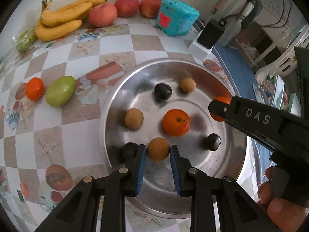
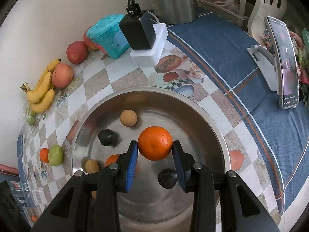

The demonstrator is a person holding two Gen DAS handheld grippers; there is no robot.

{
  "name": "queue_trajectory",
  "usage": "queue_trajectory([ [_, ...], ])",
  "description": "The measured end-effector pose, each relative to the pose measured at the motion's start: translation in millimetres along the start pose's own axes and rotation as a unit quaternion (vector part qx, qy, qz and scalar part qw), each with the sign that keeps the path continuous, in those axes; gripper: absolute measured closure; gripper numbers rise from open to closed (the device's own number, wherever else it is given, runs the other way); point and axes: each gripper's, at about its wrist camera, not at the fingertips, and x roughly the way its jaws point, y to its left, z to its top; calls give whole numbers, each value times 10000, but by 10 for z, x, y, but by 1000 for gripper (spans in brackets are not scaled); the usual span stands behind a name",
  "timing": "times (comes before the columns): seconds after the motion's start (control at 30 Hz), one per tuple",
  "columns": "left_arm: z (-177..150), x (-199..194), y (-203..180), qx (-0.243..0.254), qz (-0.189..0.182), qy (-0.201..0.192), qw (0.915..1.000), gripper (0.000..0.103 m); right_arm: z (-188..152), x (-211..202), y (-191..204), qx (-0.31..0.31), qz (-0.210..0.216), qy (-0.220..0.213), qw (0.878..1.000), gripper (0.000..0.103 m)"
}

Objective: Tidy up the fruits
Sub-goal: 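Open both grippers to drop the kiwi and orange into the bowl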

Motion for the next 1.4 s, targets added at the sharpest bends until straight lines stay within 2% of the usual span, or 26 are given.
queue_trajectory([
  [0.23,-6,58,-67,169,55,-1,9998,76,-13,80,-18,60,-31,135,9999,65],
  [0.9,23,-72,-83,243,-40,-121,9996,75,21,-100,37,-64,1,-86,9999,64],
  [1.13,93,-162,110,-82,-30,-207,9997,75,20,-136,63,-75,34,-104,9999,64],
  [1.4,203,-296,505,-721,44,-419,9965,75,-25,-162,183,-215,148,-92,9996,64],
])
